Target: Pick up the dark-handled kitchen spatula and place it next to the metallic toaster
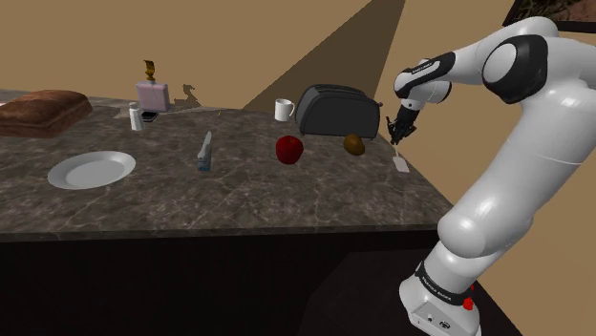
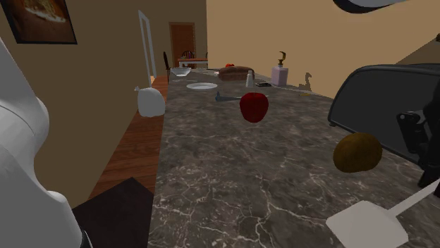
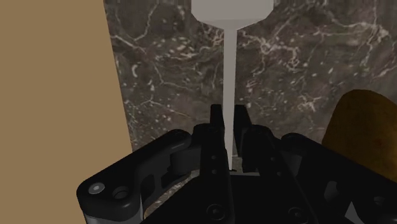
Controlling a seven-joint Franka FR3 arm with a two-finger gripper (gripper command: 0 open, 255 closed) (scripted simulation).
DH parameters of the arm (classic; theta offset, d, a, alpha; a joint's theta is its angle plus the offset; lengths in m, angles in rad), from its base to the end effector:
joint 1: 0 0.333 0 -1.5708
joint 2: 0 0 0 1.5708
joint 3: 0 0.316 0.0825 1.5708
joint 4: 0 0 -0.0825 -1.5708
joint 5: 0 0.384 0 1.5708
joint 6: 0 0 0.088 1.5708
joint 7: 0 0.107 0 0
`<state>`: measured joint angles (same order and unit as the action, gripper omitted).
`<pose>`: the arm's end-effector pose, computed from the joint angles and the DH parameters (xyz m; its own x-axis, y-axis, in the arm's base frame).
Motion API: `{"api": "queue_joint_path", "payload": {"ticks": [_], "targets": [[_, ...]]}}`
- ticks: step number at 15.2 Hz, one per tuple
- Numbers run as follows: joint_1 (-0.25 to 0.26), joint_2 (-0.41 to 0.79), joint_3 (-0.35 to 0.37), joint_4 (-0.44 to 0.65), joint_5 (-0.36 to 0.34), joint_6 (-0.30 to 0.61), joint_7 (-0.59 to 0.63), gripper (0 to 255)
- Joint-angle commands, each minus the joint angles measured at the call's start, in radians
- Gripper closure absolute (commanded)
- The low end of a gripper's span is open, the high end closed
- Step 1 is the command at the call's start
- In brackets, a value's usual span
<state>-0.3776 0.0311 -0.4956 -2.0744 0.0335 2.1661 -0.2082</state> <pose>0.3610 -0.4264 0.4222 0.7745 -0.6292 0.0658 -0.6305 -0.7762 -0.0005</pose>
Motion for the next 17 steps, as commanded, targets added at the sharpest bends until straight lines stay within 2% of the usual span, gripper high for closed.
{"api": "queue_joint_path", "payload": {"ticks": [1, 12, 17], "targets": [[0.0, 0.016, 0.001, -0.013, 0.01, 0.028, -0.005, 255], [-0.009, 0.101, 0.007, -0.082, 0.07, 0.17, -0.048, 255], [-0.009, 0.101, 0.007, -0.082, 0.07, 0.17, -0.048, 255]]}}
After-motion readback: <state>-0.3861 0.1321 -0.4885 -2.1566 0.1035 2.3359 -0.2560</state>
